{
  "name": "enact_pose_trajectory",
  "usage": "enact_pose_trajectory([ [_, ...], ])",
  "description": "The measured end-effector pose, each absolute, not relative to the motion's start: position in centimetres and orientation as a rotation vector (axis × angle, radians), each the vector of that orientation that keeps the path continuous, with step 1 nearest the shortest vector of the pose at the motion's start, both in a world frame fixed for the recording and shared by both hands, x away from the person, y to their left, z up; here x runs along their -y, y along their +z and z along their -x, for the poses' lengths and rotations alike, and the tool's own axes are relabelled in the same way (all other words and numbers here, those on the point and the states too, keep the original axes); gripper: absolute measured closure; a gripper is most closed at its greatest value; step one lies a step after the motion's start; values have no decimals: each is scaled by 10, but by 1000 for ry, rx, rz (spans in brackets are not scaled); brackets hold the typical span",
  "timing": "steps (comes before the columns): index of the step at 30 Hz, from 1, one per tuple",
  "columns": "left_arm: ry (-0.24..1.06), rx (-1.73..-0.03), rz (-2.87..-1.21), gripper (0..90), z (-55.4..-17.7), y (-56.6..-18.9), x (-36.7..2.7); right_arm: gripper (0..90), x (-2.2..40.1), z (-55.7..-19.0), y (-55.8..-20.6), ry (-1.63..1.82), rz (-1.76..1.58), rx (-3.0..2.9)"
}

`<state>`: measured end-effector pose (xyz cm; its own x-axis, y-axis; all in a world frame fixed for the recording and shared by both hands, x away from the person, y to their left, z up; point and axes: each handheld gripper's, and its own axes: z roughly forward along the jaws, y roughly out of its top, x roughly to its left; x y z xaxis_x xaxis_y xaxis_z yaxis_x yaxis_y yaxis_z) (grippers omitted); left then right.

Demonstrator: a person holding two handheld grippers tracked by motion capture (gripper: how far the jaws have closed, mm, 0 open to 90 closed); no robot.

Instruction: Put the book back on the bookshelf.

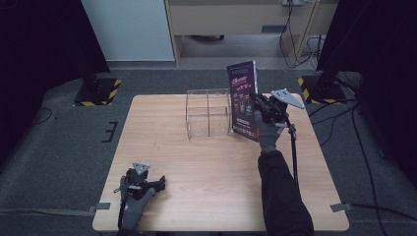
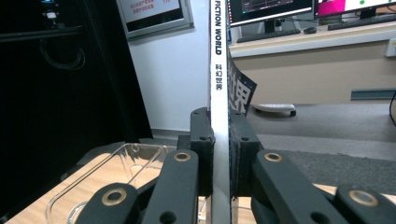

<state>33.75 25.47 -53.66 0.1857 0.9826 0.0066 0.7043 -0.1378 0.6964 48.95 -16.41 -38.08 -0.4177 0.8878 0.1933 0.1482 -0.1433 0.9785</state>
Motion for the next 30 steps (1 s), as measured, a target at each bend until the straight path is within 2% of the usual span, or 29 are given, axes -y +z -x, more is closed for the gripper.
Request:
enact_pose_trajectory([
  [17,647,-1577,-1908,0,-337,-537,-255,821,164,-479,-395,1573,-1196,-1550],
  [30,650,-1579,-1907,0,-337,-537,-254,758,172,-464,-389,1517,-1197,-1692],
])
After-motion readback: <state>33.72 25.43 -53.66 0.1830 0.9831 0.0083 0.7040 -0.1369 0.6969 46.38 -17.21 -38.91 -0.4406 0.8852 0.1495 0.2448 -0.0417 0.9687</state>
